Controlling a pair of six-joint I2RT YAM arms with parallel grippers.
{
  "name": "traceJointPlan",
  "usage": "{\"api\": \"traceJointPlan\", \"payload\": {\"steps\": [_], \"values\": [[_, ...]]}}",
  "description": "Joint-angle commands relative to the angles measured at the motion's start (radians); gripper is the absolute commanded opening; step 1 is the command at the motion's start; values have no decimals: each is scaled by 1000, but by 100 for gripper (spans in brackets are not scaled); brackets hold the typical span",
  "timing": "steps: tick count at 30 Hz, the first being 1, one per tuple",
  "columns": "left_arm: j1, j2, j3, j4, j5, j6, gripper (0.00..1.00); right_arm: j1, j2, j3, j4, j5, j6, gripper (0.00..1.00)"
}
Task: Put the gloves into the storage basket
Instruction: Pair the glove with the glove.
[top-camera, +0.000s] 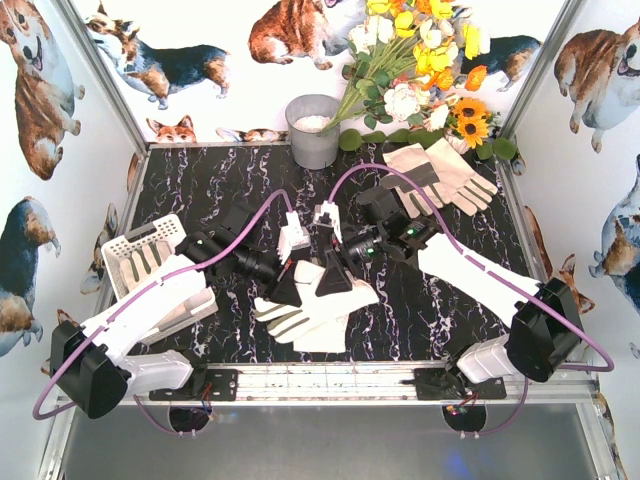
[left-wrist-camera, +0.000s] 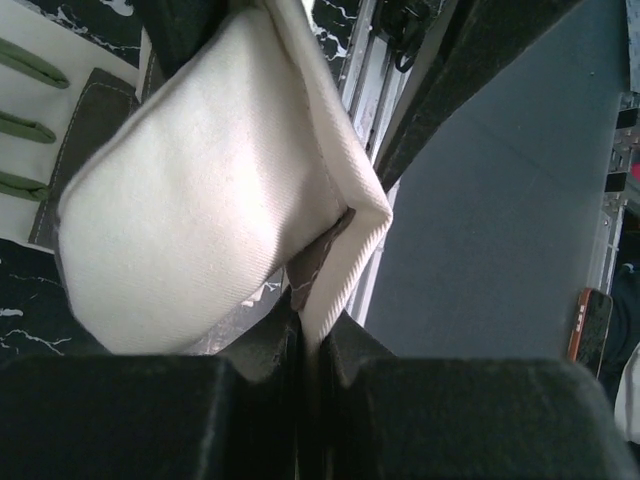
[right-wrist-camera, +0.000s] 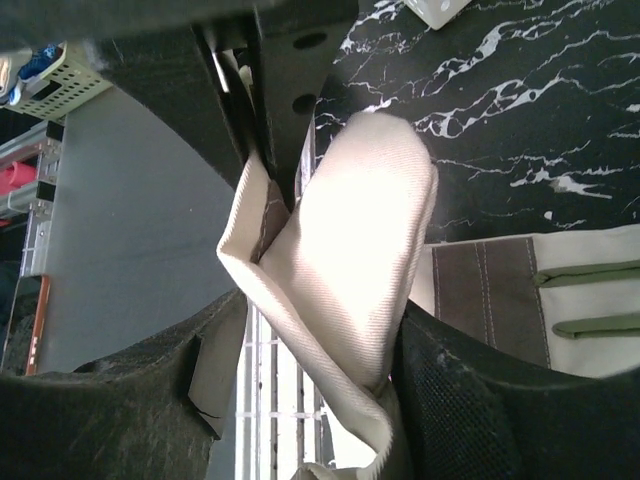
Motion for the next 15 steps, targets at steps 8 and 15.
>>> {"api": "traceJointPlan", "payload": {"steps": [8, 15], "values": [[-7, -14, 16, 27, 19, 8, 0, 8, -34, -50, 308, -57, 151, 18], [43, -98, -33, 164, -106, -114, 31, 0, -92, -102, 325, 48, 194, 0]]}}
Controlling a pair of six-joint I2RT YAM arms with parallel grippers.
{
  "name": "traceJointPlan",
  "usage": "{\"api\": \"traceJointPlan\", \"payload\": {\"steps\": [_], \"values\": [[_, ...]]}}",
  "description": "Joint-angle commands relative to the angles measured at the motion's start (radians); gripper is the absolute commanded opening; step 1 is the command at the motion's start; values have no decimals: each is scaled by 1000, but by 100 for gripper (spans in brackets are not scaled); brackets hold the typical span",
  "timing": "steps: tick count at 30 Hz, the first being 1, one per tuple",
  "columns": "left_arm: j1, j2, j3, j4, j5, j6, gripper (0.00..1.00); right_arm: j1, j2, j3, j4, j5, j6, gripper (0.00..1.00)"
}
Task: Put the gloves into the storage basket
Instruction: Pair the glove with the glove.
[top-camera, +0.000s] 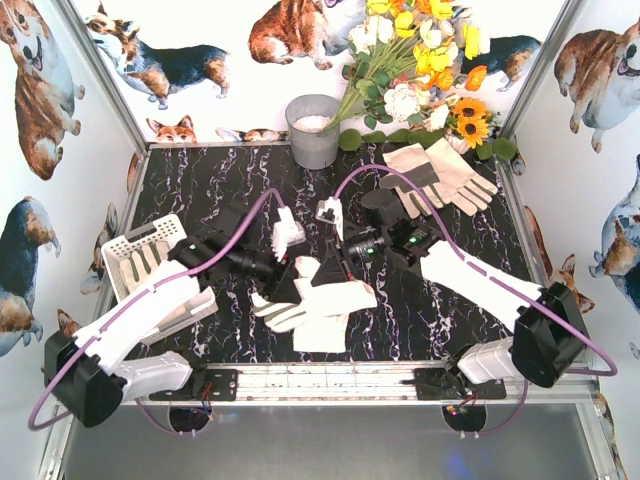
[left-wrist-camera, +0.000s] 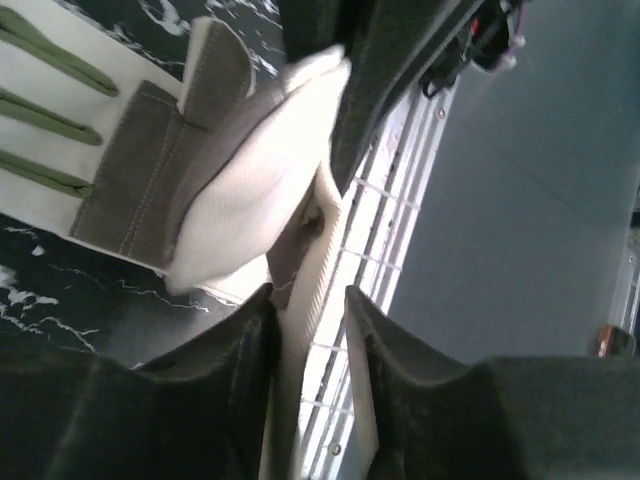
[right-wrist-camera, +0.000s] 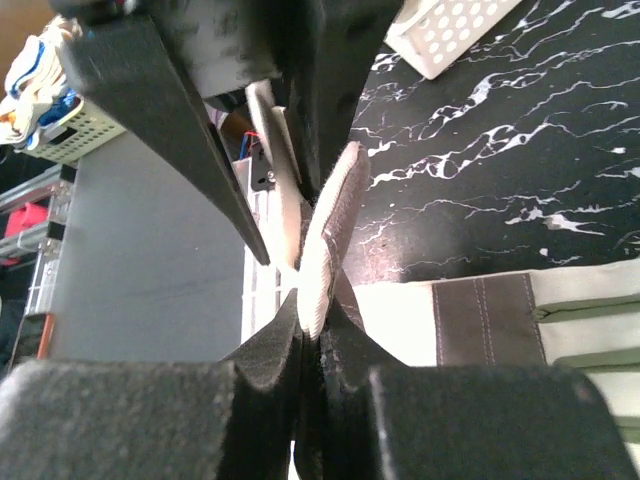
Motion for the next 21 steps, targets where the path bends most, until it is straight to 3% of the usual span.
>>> {"api": "traceJointPlan", "payload": {"steps": [1, 6, 9, 13, 21], "values": [[48, -84, -30, 159, -84, -96, 41, -7, -85, -40, 115, 125, 70, 0], [114, -162, -60, 256, -296, -200, 80, -54, -142, -100, 232, 381, 282, 0], [162, -214, -96, 346, -392, -278, 95, -77, -153, -87, 206, 526, 377, 0], [223, -258, -198, 560, -429, -471, 99, -100, -154, -54, 188, 677, 494, 0], [235, -283, -462, 1112, -458, -892, 99, -107, -210, -65, 451, 837, 718, 0]]}}
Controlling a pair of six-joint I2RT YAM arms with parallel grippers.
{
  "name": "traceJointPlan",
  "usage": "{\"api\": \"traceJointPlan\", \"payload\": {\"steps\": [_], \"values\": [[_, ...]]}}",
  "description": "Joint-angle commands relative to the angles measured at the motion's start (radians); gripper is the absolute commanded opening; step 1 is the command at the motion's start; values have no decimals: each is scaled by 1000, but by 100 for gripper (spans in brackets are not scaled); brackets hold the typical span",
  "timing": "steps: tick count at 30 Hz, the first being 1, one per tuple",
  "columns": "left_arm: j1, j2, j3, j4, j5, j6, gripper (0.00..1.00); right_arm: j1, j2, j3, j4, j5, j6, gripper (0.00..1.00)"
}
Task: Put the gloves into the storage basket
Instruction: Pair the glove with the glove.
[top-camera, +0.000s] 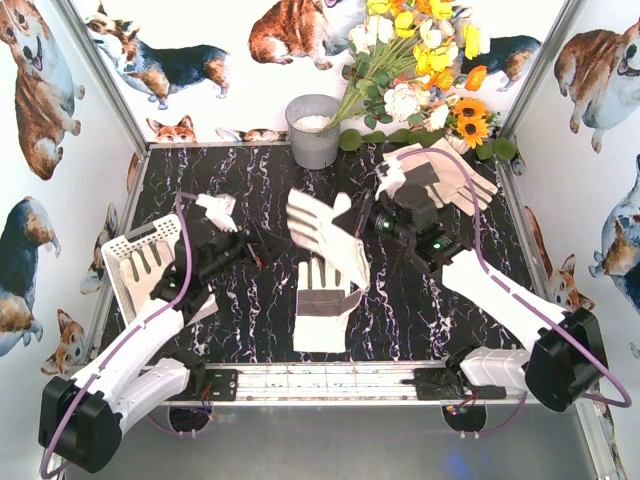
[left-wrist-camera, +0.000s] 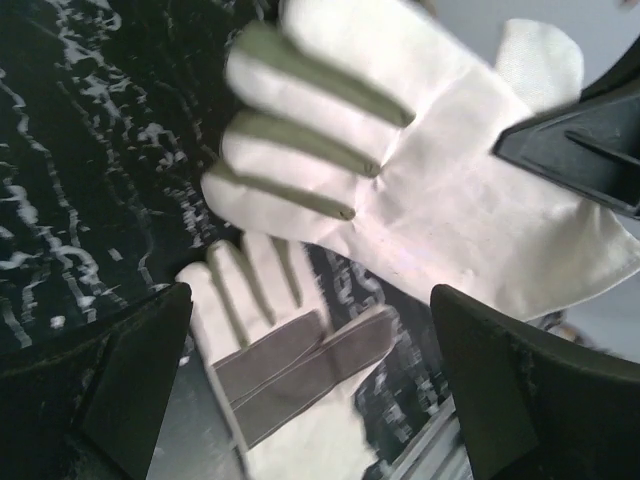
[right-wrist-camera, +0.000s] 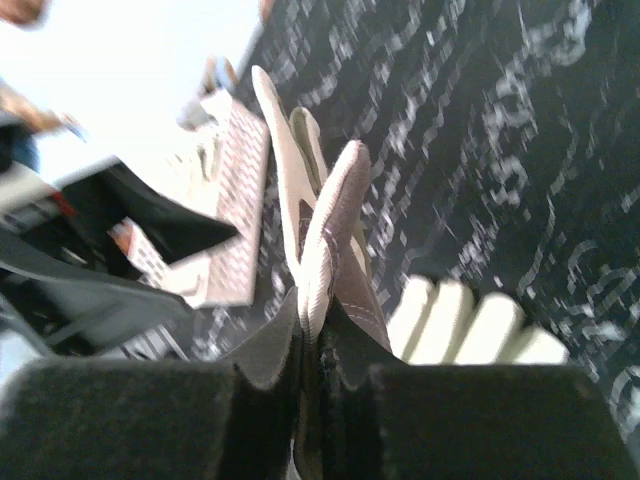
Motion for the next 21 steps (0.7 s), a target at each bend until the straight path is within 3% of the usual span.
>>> {"api": "traceJointPlan", "payload": {"steps": [1, 8, 14, 21], "values": [[8, -16, -93, 415, -26, -290, 99, -1, -71, 33, 285, 126, 173, 0], [6, 15, -113, 652, 70, -408, 100, -1, -43, 23, 592, 79, 373, 0], [-29, 60, -57, 760, 108, -407, 100, 12, 15, 22, 840, -2, 497, 0], [-92, 120, -17, 906, 76, -400, 98, 27, 45, 30, 920, -64, 542, 0]]}}
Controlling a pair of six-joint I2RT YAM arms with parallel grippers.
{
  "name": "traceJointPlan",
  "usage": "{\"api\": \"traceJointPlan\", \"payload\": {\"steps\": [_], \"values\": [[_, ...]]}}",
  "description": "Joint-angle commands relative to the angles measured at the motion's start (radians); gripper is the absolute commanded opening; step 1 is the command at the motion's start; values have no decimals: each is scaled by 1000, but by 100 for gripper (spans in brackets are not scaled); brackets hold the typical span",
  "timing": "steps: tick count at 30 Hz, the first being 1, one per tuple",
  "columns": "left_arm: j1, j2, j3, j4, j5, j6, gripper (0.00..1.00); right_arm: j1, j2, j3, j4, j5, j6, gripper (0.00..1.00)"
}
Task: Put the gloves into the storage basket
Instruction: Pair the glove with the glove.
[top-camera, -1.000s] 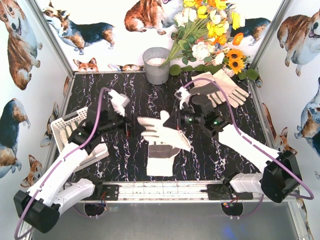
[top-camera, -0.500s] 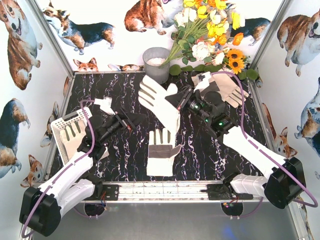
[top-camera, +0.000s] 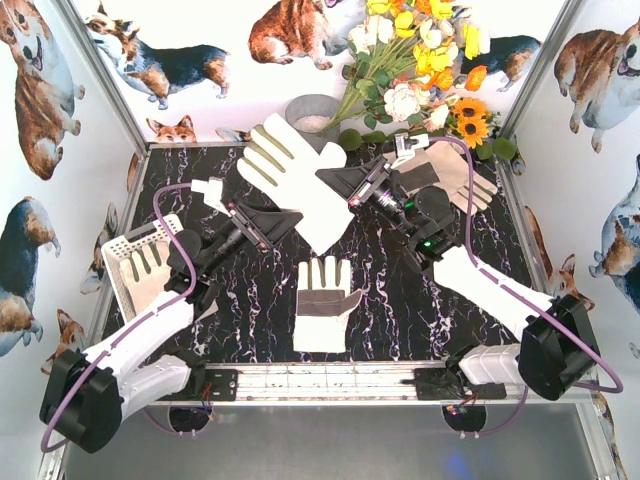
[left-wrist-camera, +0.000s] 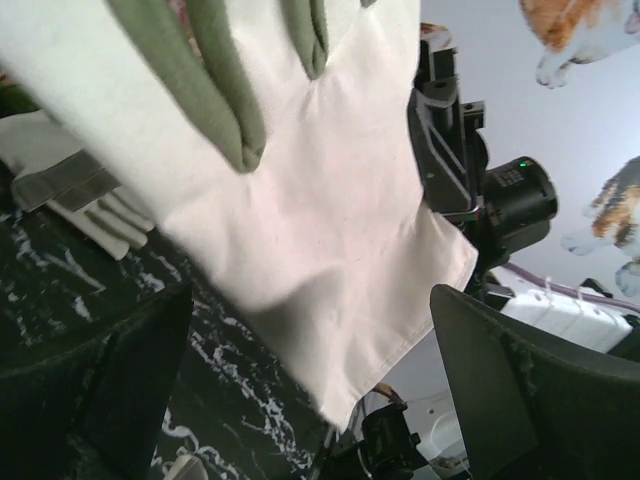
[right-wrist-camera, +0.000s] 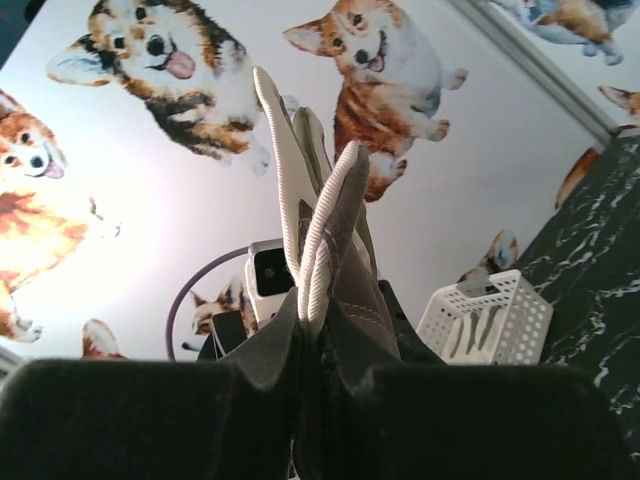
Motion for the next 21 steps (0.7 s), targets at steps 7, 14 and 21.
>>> {"api": "traceJointPlan", "payload": {"steps": [7, 14, 21], "values": [[-41, 12, 43, 156, -102, 33, 45, 12, -49, -14, 100, -54, 9, 0], [-42, -26, 9, 60, -152, 26, 0, 4, -136, -43, -128, -76, -168, 6], [-42, -99, 46, -155, -27, 74, 0, 2, -158, 12, -333, -205, -340, 21]]}}
